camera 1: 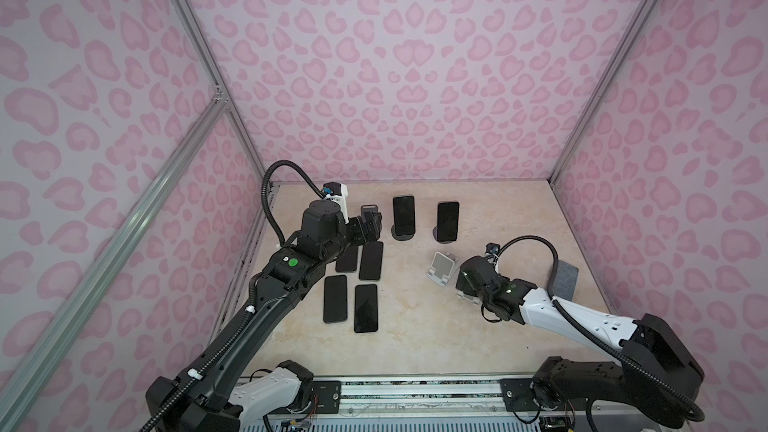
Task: Remove the phone from the phone stand
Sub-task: 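Move the right gripper over the white folding stand nearest the robot, then lower the right gripper and close it on the white stand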
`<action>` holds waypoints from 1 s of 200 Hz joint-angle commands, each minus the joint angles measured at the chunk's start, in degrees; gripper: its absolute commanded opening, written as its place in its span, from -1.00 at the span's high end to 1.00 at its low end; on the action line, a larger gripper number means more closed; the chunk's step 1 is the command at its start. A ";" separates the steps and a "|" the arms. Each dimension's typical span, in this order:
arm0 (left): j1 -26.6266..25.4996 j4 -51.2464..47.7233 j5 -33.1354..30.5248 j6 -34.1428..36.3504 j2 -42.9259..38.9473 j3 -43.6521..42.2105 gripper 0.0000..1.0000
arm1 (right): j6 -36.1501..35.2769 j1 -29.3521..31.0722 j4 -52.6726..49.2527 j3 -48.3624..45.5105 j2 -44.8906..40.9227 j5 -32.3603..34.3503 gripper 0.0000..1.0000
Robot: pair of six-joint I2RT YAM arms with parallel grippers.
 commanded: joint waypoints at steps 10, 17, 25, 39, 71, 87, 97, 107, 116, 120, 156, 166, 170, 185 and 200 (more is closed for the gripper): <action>0.45 2.18 1.17 -0.24 0.73 -0.04 -0.92 | 0.12 -0.24 0.60 0.62 2.81 3.99 -0.69; 0.50 2.23 1.30 -0.24 0.81 0.00 -0.92 | 0.47 -0.26 0.16 0.87 3.45 4.58 -0.60; 0.55 2.36 1.38 -0.15 0.94 -0.14 -0.92 | 0.08 -0.35 0.01 1.04 4.08 4.58 -0.46; 0.63 2.37 1.79 0.01 1.21 -0.13 -0.92 | -0.84 -0.35 -0.46 1.75 4.38 3.41 -0.33; 0.77 4.74 5.07 1.07 0.77 -1.08 -0.92 | -2.18 -1.36 -0.69 1.59 4.02 2.52 0.02; 0.72 5.53 5.63 1.30 0.55 -1.51 -0.92 | -3.20 -2.71 1.35 -0.03 2.90 0.59 0.06; 0.72 6.06 5.89 1.43 0.38 -1.75 -0.92 | -4.62 -3.18 3.26 -1.30 1.88 -0.84 0.07; 0.72 6.48 6.24 1.52 0.25 -1.98 -0.92 | -6.50 -3.61 5.26 -2.37 0.78 -2.08 0.08; 0.72 6.91 6.65 1.61 0.14 -2.19 -0.92 | -7.76 -3.99 6.46 -3.06 -0.16 -2.33 0.07; 0.72 7.08 6.82 1.61 0.11 -2.28 -0.92 | -8.43 -4.31 7.00 -3.35 -0.57 -2.49 0.06; 0.72 8.88 8.38 1.89 -0.15 -3.12 -0.92 | -12.79 -9.86 12.95 -7.53 -2.93 -5.34 0.01; 0.72 9.13 8.38 2.05 -0.24 -3.31 -0.92 | -12.13 -11.07 10.73 -7.36 -3.37 -4.21 -0.12; 0.72 9.17 8.38 2.06 -0.24 -3.30 -0.92 | -11.68 -11.26 9.21 -6.98 -3.59 -3.23 -0.24; 0.72 9.26 8.59 2.04 -0.24 -3.38 -0.92 | -10.70 -11.71 3.75 -5.34 -4.13 0.54 -0.46; 0.77 9.37 8.90 1.94 -0.07 -3.29 -0.92 | -10.07 -11.82 0.27 -4.33 -4.96 1.93 -0.57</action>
